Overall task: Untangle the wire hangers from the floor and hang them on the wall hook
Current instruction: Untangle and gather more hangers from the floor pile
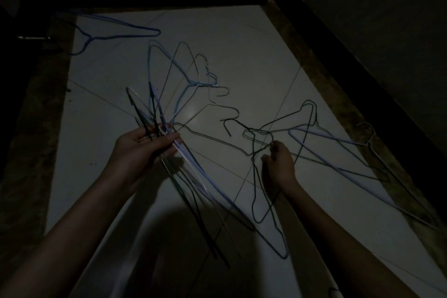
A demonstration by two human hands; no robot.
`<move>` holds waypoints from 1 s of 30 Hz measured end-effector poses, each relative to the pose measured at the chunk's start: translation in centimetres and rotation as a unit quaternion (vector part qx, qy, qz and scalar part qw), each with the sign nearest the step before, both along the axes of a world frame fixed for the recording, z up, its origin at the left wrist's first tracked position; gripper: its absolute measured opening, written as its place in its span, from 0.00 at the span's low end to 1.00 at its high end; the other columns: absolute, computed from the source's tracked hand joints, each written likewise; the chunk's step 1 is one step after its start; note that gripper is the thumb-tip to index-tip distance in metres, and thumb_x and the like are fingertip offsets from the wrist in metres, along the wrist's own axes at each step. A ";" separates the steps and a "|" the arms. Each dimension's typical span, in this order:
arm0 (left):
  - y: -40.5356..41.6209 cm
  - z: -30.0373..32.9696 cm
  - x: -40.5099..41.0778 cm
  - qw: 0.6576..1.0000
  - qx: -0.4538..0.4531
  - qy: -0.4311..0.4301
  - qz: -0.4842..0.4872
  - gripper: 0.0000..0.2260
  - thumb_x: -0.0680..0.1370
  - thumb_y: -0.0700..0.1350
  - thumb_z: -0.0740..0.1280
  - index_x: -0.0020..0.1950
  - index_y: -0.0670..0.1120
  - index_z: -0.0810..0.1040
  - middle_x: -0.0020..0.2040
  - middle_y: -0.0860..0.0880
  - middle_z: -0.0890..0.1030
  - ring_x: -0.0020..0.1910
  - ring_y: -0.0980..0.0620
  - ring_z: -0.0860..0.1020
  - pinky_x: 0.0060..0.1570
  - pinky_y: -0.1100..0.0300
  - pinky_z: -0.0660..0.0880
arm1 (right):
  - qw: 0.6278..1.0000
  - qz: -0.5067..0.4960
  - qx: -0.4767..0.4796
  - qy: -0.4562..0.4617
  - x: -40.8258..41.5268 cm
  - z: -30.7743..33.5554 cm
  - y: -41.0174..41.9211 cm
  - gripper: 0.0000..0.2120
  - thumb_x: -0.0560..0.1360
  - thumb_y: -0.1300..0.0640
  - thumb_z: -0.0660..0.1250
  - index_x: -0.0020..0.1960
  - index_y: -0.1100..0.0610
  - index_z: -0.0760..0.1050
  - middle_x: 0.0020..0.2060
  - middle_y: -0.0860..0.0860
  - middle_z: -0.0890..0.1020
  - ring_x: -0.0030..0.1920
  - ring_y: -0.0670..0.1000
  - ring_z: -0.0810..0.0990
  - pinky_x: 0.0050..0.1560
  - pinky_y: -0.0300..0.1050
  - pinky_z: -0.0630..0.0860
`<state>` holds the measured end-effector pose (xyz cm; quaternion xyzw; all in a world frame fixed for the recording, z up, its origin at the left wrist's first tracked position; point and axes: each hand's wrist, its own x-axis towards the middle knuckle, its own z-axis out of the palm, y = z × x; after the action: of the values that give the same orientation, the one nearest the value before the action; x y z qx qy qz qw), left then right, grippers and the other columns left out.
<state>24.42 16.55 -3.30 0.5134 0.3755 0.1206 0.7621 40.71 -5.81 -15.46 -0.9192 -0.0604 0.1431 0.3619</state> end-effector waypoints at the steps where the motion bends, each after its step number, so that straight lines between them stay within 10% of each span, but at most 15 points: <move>1: 0.0 0.0 0.0 1.000 0.000 -0.003 0.000 0.12 0.71 0.34 0.69 0.54 0.40 0.79 0.46 0.43 0.84 0.45 0.50 0.84 0.40 0.66 0.79 | 1.000 0.011 -0.028 -0.007 0.4 0.1 0.2 0.20 0.77 0.63 0.62 0.67 0.64 0.65 0.64 0.61 0.70 0.63 0.59 0.72 0.61 0.43 0.67; 19: 0.0 -0.8 0.1 1.000 -0.003 -0.010 0.004 0.12 0.71 0.33 0.70 0.54 0.40 0.79 0.43 0.45 0.85 0.44 0.50 0.84 0.39 0.66 0.78 | 0.988 -0.008 -0.050 -0.143 1.4 1.7 1.3 0.08 0.77 0.64 0.59 0.52 0.61 0.75 0.52 0.57 0.73 0.42 0.50 0.71 0.38 0.40 0.60; 24: 0.0 -0.8 0.1 1.000 0.004 -0.009 0.003 0.12 0.71 0.33 0.69 0.54 0.40 0.79 0.43 0.45 0.85 0.44 0.50 0.84 0.38 0.66 0.78 | 0.996 0.011 0.024 -0.089 2.8 1.8 2.0 0.13 0.77 0.66 0.60 0.61 0.65 0.71 0.57 0.61 0.74 0.56 0.57 0.75 0.48 0.32 0.63; 30: 0.0 -0.6 0.1 1.000 -0.003 -0.007 0.010 0.12 0.71 0.33 0.69 0.55 0.39 0.79 0.45 0.43 0.84 0.43 0.50 0.84 0.36 0.66 0.78 | 0.999 0.041 -0.017 0.020 0.8 -0.3 1.9 0.08 0.73 0.56 0.69 0.43 0.61 0.74 0.41 0.57 0.79 0.42 0.54 0.77 0.41 0.41 0.71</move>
<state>24.53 16.51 -3.94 0.5062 0.3759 0.1304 0.7651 41.49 -3.93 -15.78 -0.9187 -0.0886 0.1774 0.3415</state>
